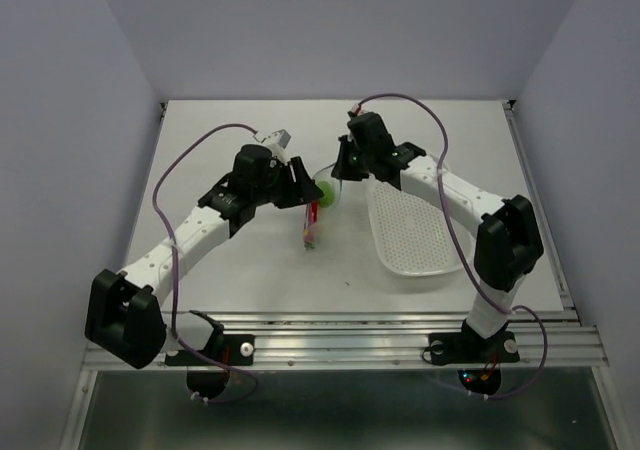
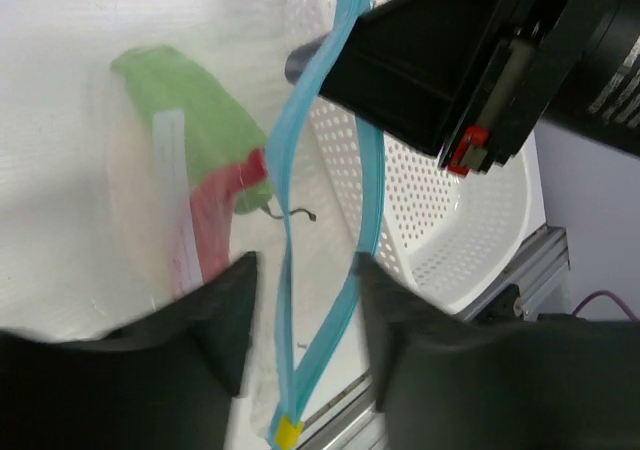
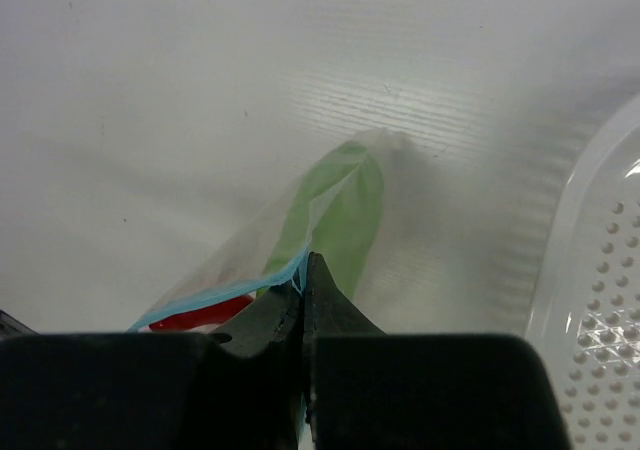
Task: Place the food in the zip-top bag and seal the zipper
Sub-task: Zip the zipper food storage bag at the center of the board.
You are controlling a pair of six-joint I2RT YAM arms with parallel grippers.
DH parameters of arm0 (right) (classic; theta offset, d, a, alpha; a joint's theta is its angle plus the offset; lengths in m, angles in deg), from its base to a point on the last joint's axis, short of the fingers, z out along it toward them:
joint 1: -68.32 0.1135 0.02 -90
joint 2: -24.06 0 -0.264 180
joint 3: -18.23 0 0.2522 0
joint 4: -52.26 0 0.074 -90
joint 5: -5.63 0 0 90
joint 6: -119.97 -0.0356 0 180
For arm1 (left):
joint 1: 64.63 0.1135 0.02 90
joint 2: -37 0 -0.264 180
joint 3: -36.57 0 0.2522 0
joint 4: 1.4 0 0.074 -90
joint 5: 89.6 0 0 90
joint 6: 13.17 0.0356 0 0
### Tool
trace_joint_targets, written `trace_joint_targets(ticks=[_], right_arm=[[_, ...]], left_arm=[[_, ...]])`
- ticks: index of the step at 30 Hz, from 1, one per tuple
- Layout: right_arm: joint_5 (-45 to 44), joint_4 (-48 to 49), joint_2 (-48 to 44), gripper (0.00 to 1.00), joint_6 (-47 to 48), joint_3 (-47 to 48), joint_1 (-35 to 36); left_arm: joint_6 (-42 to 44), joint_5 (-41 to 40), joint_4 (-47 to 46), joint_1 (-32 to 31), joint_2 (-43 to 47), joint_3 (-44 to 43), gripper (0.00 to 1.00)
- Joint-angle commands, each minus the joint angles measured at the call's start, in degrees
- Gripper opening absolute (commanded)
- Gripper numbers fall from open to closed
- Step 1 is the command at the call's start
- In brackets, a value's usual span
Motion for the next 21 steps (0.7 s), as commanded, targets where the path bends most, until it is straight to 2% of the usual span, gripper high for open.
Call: trace_joint_targets(ticks=[1,3,5,6,7,8,11,16,21], right_arm=[[-0.65,-6.06,1.43,0.01,-1.3,7.31,-1.81],[0.14,-7.83,3.0,0.01,-1.48,8.72,-3.04],[4.95,-8.71,3.89,0.01,-2.26,9.34,-4.45],[5.84,-9.07,4.33,0.01,-2.62,9.6,-4.45],[6.29,-9.51,5.12,0.01,-3.05,9.95,-5.06],[5.94,-10.73,5.56,0.01,-3.06,11.26,-5.07],[5.68,-13.71,7.4,0.01,-2.53,15.21,-5.69],[7.78,-16.71,9.69,0.01,-2.01,18.83,-7.0],[9.63,-17.07,10.57,0.01,-2.53,18.74,-7.0]], left_arm=[[4.79,0.43,-2.04,-0.77,5.26,2.41,0.68],[5.33,-0.63,-2.66,-1.13,7.01,4.6,0.82],[5.5,-2.03,-4.5,-1.83,10.52,6.63,0.88],[5.77,-2.48,-5.38,-2.27,11.93,8.9,0.89],[6.03,-3.18,-5.56,-2.97,15.08,10.14,0.97],[5.94,-6.58,-7.91,-4.71,16.5,11.28,0.99],[6.65,-14.13,-9.77,-7.89,21.77,16.03,0.99],[7.0,-16.72,-17.67,-11.67,27.76,26.75,0.99],[6.91,-18.65,-20.59,-12.38,25.13,29.66,0.99]])
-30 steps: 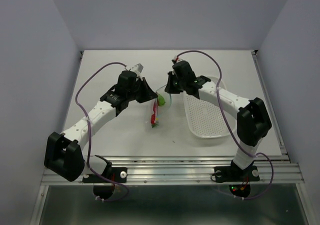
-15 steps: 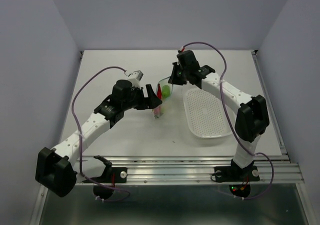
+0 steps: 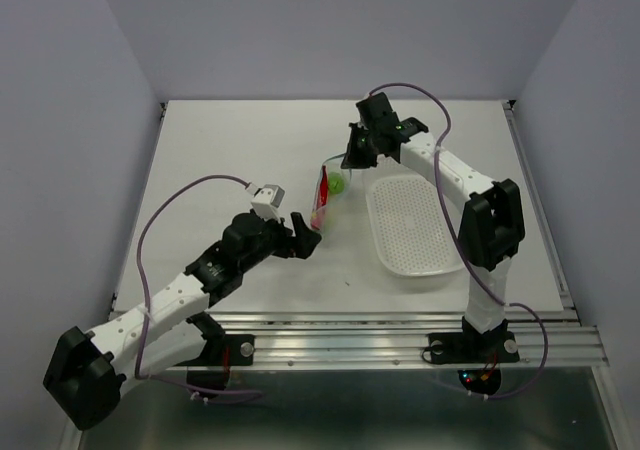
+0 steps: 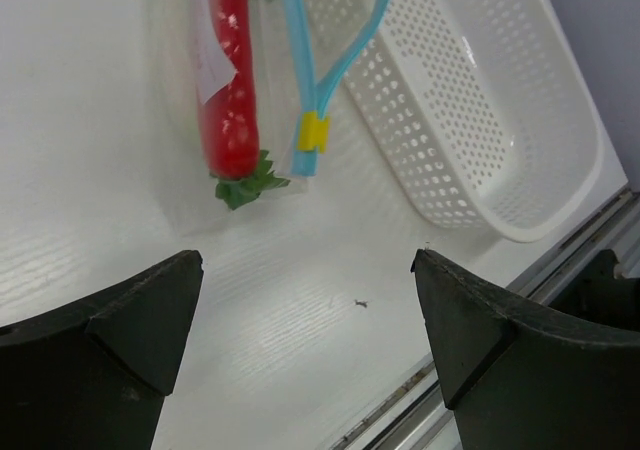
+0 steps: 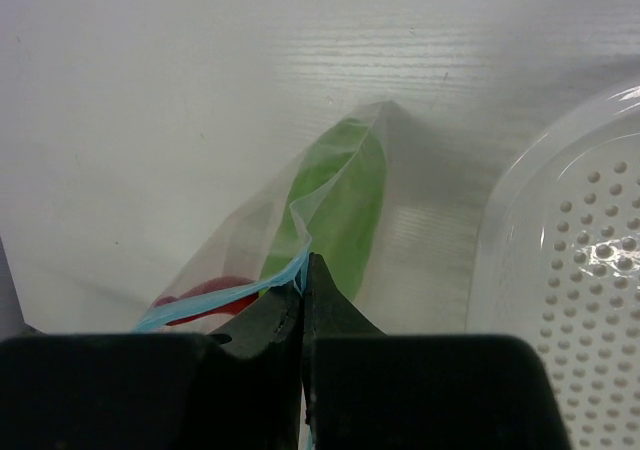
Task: Place the food in the zip-top bag and seal the zipper
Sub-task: Zip the zipper food storage bag at the center of the board.
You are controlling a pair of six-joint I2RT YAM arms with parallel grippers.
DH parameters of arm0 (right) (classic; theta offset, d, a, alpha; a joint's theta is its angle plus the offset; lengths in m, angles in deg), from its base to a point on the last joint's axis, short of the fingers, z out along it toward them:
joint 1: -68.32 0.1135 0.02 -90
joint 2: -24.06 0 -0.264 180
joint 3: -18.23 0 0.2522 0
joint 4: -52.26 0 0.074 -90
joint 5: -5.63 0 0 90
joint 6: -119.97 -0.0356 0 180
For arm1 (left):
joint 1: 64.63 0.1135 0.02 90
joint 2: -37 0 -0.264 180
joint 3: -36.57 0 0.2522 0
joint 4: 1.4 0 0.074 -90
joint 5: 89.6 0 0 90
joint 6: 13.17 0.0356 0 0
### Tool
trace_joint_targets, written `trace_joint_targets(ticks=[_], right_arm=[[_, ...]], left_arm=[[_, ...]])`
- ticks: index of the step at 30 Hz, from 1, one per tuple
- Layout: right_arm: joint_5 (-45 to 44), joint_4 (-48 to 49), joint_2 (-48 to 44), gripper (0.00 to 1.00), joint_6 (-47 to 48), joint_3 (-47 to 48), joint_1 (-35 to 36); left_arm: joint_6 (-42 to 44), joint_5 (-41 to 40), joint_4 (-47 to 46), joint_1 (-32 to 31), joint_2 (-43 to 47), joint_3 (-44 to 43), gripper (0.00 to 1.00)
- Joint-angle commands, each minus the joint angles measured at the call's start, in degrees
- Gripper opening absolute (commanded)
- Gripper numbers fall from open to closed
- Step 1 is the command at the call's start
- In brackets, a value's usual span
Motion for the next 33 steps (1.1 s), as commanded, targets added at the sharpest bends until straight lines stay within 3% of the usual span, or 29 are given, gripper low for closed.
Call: trace_joint_targets(ticks=[1,11,21,33], right_arm=[[2.46,-1.7,0.24,0.01,-0.32,2.03,-0.29],[3.25,-1.62,-0.12,0.01,-1.03,0.97,-0.29],[2.9,-1.09,-0.99,0.01,-1.9,0.62,-0.29],[4.31,0.4,-1.7,0.01,-2.87,-0.79,-0.29]], left_arm=[[0.97,-6.18,-7.19,-0.64,-2.1,0.85,0.99],[1.66,-7.26,-18.09,-0.64,-3.43,4.37,0.79],[2.02,-6.91,-21.52,-1.08,-6.94,5.43,0.78],[1.49,-7.26,-28.37,-1.52,-11.69,5.86,0.59]])
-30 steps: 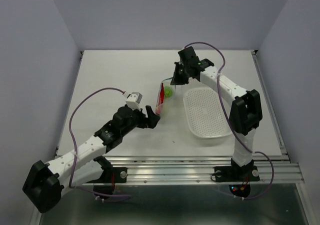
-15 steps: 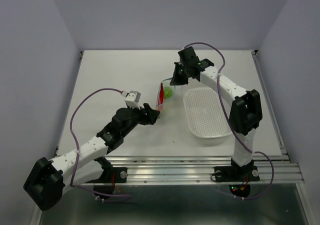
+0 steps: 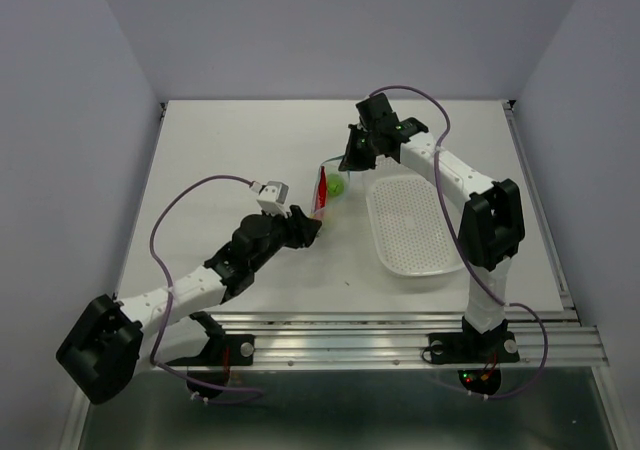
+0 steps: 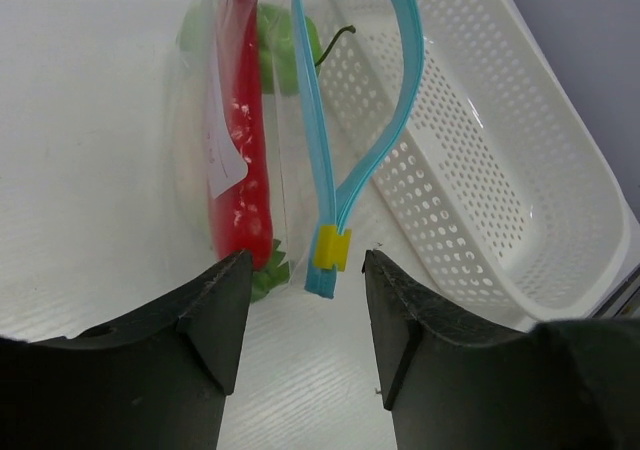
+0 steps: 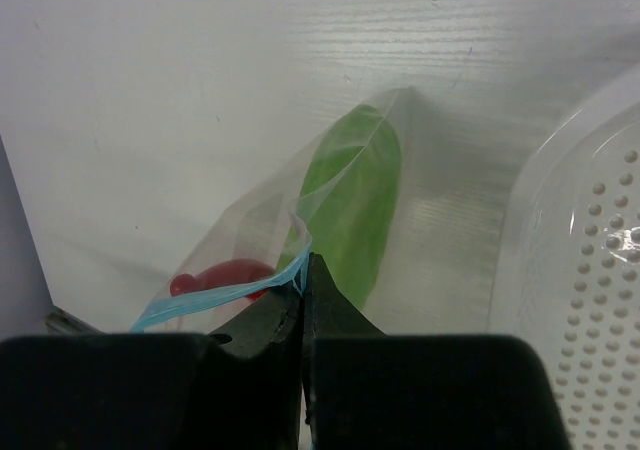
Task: Place the food in the zip-top bag and seal the zipper
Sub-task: Zip the zipper food storage bag at the center of the board.
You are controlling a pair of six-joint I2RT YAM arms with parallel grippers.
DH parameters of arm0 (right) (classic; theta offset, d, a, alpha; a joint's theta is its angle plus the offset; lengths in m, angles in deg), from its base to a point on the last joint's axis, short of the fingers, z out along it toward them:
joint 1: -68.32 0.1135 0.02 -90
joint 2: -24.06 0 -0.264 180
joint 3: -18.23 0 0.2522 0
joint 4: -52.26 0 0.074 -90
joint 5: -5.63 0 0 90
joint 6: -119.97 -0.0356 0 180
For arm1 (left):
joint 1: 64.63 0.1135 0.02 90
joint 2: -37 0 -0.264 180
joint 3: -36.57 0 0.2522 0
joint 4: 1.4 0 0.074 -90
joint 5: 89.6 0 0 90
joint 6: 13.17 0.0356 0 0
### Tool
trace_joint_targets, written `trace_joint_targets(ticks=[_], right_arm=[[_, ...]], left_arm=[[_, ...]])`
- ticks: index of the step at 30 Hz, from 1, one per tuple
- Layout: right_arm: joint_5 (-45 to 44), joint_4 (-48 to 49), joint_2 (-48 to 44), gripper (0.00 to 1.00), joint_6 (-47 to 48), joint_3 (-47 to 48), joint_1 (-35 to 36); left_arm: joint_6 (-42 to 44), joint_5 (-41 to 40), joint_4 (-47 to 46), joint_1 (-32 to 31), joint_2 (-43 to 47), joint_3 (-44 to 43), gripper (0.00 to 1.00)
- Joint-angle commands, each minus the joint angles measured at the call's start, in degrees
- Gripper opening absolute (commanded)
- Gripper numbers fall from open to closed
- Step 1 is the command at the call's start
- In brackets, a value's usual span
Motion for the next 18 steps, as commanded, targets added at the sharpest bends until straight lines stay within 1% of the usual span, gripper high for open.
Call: trace_joint_targets(ticks=[1,2,3,4,18], right_arm=[[1.29,1.41,-1.81,0.01,-0.77,-0.9,-0.29],[1.29,1.67,-1.98,0.01,-0.95,-1.07,-0.29],[1.47,1.67,-2.07,0.01,-0.95,-1.25,-0.29],[1.56,1.85,-2.25,0.01,-1.04,-1.34,-0.29],[1.21,2.03,-2.42,0.01,-1.48,-1.07,-0.29]], left_arm=[[0.62,-0.86,-6.93,-0.43,-0.3,0.82,0.57],[0.7,-0.95,-7.03,-0.43,-0.57,0.73,0.57],[0.62,-0.86,-7.2,-0.43,-0.83,0.73,0.52],[0.62,-0.77,-7.64,-0.43,-1.18,0.82,0.5],[0.18,-0.77,-8.43,-0.78,-2.85,1.78,0.49]])
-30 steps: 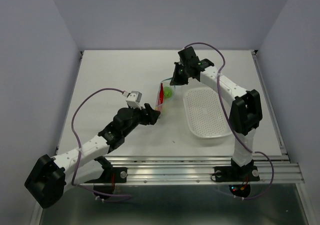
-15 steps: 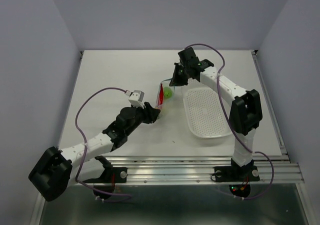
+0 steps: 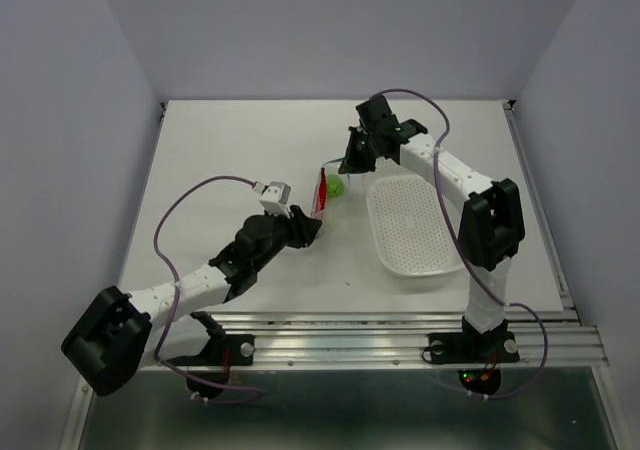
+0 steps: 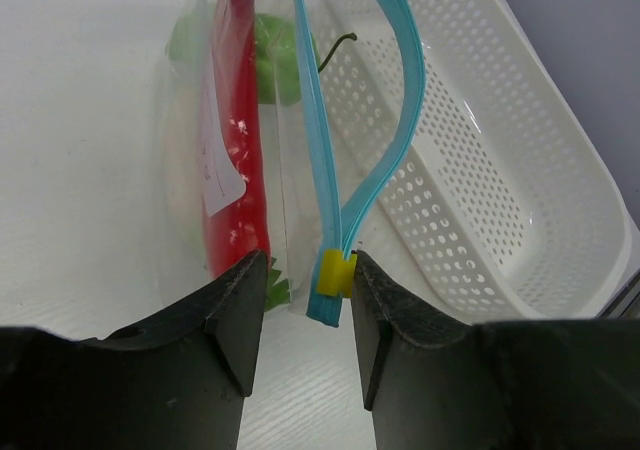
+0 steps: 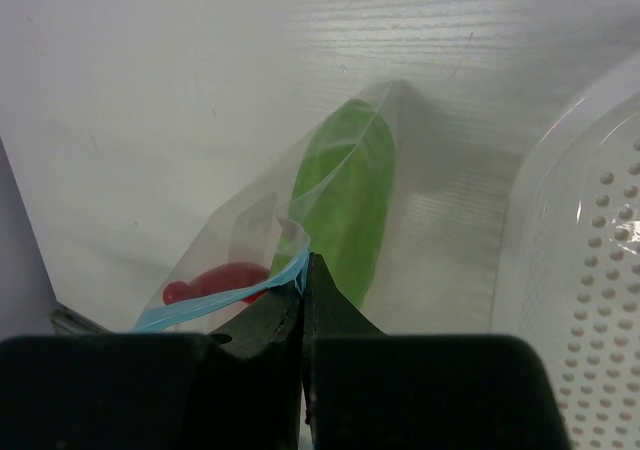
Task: Place the food in the zip-top bag and seal the zipper
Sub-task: Zip the zipper food storage bag at the center of the board.
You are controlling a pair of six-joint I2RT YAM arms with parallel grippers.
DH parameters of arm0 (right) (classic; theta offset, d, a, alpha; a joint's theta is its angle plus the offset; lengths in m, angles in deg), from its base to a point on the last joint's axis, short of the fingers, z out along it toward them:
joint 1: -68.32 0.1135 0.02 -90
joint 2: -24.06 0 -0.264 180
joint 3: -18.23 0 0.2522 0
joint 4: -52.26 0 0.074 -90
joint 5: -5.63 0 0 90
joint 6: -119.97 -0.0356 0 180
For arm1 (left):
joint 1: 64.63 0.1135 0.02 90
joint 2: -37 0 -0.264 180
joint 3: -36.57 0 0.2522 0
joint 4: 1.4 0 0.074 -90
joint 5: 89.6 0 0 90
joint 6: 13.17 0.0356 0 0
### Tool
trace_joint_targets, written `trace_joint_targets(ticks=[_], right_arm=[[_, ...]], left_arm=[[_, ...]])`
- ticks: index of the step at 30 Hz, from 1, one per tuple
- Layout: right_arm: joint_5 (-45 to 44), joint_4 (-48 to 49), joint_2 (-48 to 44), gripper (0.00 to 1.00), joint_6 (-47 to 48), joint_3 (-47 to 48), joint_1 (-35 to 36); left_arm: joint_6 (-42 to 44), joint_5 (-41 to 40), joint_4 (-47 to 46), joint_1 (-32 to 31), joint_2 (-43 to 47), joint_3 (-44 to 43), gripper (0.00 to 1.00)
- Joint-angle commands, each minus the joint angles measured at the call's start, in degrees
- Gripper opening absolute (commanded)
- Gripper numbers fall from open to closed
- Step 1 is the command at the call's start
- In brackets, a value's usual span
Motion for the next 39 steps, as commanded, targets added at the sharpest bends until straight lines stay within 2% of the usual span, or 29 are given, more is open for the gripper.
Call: trace_joint_targets(ticks=[1,5,12,13,17,19,25,27,28,29,30,31,33,34,35,36,37,38,39], right_arm=[[0.61,1.92,-2.34,0.01,-0.52,0.13,-0.29],[0.79,2.0,-2.16,0.01,-0.69,-0.13,-0.29],[1.32,2.97,-2.25,0.01,-1.13,-0.93,-0.29],[1.41,3.06,-2.33,0.01,-1.31,-1.19,-0.29],[1.58,3.67,-2.69,0.01,-1.66,-1.89,-0.29],[1.93,3.94,-2.86,0.01,-1.66,-2.33,-0.29],[2.11,4.03,-3.56,0.01,-0.17,-3.65,-0.29],[2.28,4.03,-3.74,0.15,2.81,-3.48,-0.29],[3.59,4.03,-3.74,0.33,4.65,-2.61,-0.29],[4.56,4.11,-3.65,0.43,9.45,-1.99,-0.29],[5.79,4.2,-3.48,0.49,13.33,-1.11,-0.29],[8.85,4.55,-3.65,0.61,16.76,-0.41,-0.29],[12.8,6.56,-4.44,0.69,25.81,0.39,-0.29],[14.05,7.45,-5.92,0.79,28.63,0.31,-0.29],[15.02,8.5,-6.9,0.83,34.41,0.22,-0.29],[17.38,8.6,-8.04,0.94,39.16,-0.04,-0.29],[22.71,8.6,-9.18,1.0,43.39,-0.4,-0.29],[24.76,8.6,-11.54,1.0,50.82,-0.83,-0.29],[27.05,8.25,-12.69,1.0,54.03,-1.27,-0.29]], left_arm=[[0.18,-0.73,-3.21,-0.63,0.49,1.85,0.49],[-0.88,-1.43,-3.38,-0.72,1.19,2.73,0.48],[-1.32,-2.31,-4.88,-0.8,1.98,3.78,0.36],[-1.32,-2.4,-5.4,-0.8,2.07,3.87,0.29],[-1.23,-1.79,-7.69,-0.89,2.07,4.66,0.15],[-1.66,-1.69,-8.57,-0.89,2.16,5.1,0.0],[0.18,-0.9,-12.96,-1.15,5.32,7.65,0.0],[0.53,-1.52,-12.27,-1.15,7.17,7.83,0.0],[0.7,-1.95,-10.78,-1.15,7.95,7.65,0.0],[0.62,-2.04,-9.99,-1.15,8.14,7.39,0.0],[0.53,-1.96,-9.02,-1.15,8.22,7.21,0.0],[0.09,-2.04,-7.27,-1.15,8.14,6.52,0.0],[-0.09,-1.87,-5.59,-1.15,7.88,5.81,0.0],[-0.52,-2.04,-4.02,-1.15,7.7,5.11,0.0],[-0.53,-2.22,-3.22,-1.15,7.61,4.67,0.0],[-0.53,-2.31,-2.25,-1.15,7.61,4.23,0.0],[-0.79,-2.4,-1.11,-1.15,7.7,3.79,0.0],[-0.96,-2.31,0.81,-1.15,7.96,2.91,0.0],[-1.05,-2.4,1.62,-1.15,8.14,2.56,0.0]])
